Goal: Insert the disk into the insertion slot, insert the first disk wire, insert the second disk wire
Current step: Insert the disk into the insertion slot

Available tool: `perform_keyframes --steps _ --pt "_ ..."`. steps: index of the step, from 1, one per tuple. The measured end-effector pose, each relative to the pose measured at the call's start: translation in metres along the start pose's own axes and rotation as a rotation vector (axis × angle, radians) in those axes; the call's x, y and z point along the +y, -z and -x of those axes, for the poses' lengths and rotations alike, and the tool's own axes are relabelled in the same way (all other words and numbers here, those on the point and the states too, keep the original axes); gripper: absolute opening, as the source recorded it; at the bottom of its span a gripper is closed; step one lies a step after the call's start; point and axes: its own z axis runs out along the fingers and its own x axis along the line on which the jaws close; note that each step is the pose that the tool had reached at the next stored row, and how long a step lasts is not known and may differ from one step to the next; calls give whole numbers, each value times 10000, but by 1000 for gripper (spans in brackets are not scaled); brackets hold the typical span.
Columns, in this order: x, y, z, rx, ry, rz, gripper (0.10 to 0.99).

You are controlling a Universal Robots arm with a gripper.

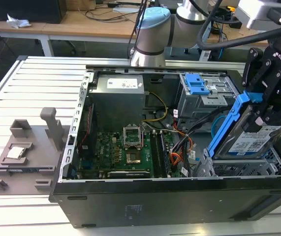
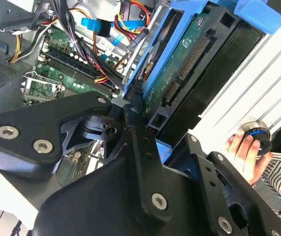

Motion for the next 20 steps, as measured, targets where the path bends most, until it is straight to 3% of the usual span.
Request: perform_keyframes --steps 6,15,20 --pt "-8 -213 1 -1 0 8 365" --pt "-14 -356 1 0 0 8 365" --pt "-14 -358 1 0 0 7 365"
